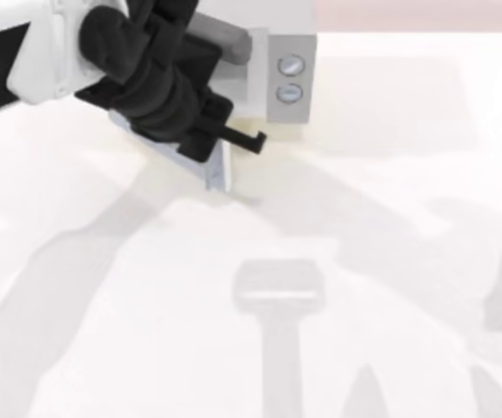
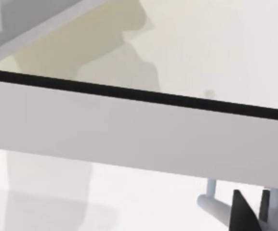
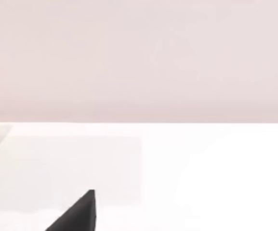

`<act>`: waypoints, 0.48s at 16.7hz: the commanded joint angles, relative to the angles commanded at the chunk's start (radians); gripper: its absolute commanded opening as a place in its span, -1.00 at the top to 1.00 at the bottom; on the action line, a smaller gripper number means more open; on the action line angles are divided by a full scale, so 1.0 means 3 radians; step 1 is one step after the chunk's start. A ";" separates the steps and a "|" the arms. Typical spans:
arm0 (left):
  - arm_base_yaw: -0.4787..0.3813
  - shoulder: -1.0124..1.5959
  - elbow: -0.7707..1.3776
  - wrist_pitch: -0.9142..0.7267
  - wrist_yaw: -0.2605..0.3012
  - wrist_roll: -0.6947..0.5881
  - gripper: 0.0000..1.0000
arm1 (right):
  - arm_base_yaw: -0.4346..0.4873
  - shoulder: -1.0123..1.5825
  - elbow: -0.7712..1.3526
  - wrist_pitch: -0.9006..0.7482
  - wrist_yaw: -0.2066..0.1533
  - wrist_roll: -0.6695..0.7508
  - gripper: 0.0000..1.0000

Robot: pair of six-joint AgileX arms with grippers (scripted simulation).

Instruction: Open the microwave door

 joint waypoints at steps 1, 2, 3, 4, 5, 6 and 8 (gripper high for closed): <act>0.0022 -0.0026 -0.0030 0.0001 0.0029 0.0059 1.00 | 0.0000 0.0000 0.0000 0.0000 0.0000 0.0000 -1.00; 0.0051 -0.0056 -0.0068 0.0002 0.0066 0.0131 1.00 | 0.0000 0.0000 0.0000 0.0000 0.0000 0.0000 -1.00; 0.0083 -0.0089 -0.0109 0.0002 0.0106 0.0208 1.00 | 0.0000 0.0000 0.0000 0.0000 0.0000 0.0000 -1.00; 0.0113 -0.0120 -0.0148 0.0003 0.0145 0.0283 1.00 | 0.0000 0.0000 0.0000 0.0000 0.0000 0.0000 -1.00; 0.0138 -0.0148 -0.0181 0.0004 0.0179 0.0347 1.00 | 0.0000 0.0000 0.0000 0.0000 0.0000 0.0000 -1.00; 0.0154 -0.0166 -0.0202 0.0005 0.0203 0.0391 1.00 | 0.0000 0.0000 0.0000 0.0000 0.0000 0.0000 -1.00; 0.0159 -0.0172 -0.0208 0.0005 0.0210 0.0404 1.00 | 0.0000 0.0000 0.0000 0.0000 0.0000 0.0000 -1.00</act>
